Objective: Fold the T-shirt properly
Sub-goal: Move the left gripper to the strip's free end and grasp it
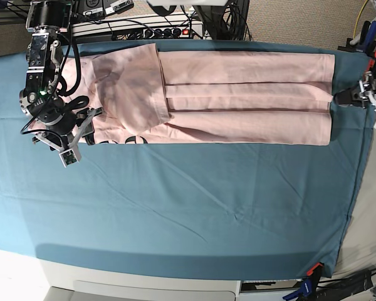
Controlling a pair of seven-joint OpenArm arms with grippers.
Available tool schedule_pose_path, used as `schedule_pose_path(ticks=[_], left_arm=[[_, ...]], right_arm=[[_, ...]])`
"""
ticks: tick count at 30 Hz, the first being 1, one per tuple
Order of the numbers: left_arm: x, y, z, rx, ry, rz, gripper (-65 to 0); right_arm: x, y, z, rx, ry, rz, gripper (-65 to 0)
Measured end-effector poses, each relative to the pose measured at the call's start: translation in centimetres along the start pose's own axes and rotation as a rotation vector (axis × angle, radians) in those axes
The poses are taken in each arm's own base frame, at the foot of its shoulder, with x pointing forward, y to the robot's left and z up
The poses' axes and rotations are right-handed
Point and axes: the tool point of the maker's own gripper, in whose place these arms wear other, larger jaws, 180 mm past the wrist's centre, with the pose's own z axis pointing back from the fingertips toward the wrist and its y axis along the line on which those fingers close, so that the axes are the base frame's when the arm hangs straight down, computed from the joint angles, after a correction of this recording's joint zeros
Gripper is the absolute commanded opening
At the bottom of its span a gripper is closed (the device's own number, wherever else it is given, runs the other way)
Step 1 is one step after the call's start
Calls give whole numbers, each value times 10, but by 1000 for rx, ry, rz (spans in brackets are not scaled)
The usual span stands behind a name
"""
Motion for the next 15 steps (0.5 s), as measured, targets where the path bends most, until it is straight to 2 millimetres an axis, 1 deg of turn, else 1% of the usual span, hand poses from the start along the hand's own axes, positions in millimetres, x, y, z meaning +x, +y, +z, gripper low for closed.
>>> schedule_pose_path(ticks=[4, 9, 15], left_arm=[[4, -11, -18, -62, -70, 20, -338], [4, -16, -26, -89, -82, 29, -338], [3, -19, -31, -102, -85, 26, -338]], right_arm=[[0, 0, 0, -1, 0, 0, -383], [0, 0, 0, 0, 0, 0, -383], [0, 0, 0, 0, 0, 0, -383]])
